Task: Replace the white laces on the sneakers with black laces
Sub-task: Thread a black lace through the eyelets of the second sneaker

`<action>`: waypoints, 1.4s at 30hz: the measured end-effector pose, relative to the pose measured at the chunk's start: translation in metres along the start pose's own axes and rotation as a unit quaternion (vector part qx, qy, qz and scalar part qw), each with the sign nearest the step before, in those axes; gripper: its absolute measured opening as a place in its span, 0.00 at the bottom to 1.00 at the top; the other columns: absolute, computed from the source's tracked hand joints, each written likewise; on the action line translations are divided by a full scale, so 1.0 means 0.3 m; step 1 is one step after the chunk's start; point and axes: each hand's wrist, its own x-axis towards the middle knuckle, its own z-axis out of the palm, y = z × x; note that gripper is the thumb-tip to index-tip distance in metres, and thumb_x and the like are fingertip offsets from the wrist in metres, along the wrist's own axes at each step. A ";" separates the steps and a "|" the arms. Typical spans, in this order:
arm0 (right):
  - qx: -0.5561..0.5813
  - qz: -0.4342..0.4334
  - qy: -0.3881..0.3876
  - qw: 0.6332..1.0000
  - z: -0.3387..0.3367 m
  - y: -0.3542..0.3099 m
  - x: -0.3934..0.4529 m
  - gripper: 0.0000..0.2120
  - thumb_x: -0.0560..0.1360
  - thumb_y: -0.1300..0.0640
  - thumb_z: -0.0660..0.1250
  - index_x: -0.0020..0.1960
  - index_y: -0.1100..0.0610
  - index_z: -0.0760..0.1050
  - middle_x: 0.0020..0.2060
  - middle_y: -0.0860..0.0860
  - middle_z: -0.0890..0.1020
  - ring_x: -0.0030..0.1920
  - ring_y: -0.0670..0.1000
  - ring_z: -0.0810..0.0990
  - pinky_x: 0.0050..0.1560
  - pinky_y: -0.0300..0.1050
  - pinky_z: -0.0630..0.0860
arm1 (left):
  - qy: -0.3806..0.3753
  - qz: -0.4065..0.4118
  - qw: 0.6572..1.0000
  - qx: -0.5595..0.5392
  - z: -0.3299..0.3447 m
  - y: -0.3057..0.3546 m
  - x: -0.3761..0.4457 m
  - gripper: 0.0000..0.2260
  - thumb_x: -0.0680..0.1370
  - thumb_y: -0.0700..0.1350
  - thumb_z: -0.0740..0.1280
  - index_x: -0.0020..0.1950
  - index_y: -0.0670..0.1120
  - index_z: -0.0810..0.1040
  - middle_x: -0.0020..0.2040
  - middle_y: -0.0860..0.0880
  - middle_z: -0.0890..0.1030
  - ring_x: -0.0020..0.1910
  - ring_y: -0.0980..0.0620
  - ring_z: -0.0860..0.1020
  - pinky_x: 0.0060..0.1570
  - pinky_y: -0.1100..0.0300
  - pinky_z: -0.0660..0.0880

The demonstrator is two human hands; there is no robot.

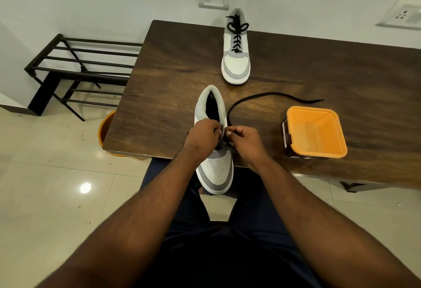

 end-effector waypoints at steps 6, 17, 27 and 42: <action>-0.032 0.007 0.000 0.999 -0.025 -0.039 0.021 0.06 0.76 0.67 0.67 0.43 0.59 0.78 0.33 0.50 0.81 0.30 0.38 0.80 0.31 0.31 0.74 | 0.079 0.017 0.993 0.086 0.034 -0.032 -0.053 0.15 0.78 0.54 0.67 0.62 0.51 0.78 0.55 0.48 0.77 0.54 0.48 0.75 0.55 0.50 0.73; -0.155 -0.009 0.125 0.980 -0.257 -0.244 0.238 0.13 0.79 0.69 0.58 0.39 0.56 0.71 0.36 0.55 0.80 0.31 0.50 0.79 0.28 0.38 0.76 | 0.164 0.004 0.984 0.073 0.059 -0.087 -0.097 0.21 0.74 0.59 0.70 0.66 0.56 0.73 0.67 0.51 0.68 0.66 0.51 0.69 0.70 0.48 0.54; -0.224 -0.084 0.018 0.971 -0.067 -0.084 0.089 0.06 0.75 0.60 0.70 0.43 0.49 0.77 0.33 0.48 0.78 0.33 0.48 0.77 0.35 0.44 0.75 | 0.181 0.010 0.983 0.039 0.102 -0.113 -0.092 0.23 0.74 0.56 0.71 0.67 0.55 0.72 0.66 0.48 0.70 0.62 0.48 0.72 0.67 0.43 0.65; -0.510 -0.206 0.173 0.817 -0.306 -0.301 0.197 0.10 0.79 0.55 0.62 0.56 0.56 0.80 0.54 0.56 0.81 0.55 0.60 0.78 0.51 0.51 0.74 | 0.181 -0.018 0.980 0.078 0.101 -0.108 -0.113 0.24 0.76 0.60 0.67 0.70 0.56 0.69 0.67 0.50 0.71 0.64 0.49 0.72 0.68 0.39 0.60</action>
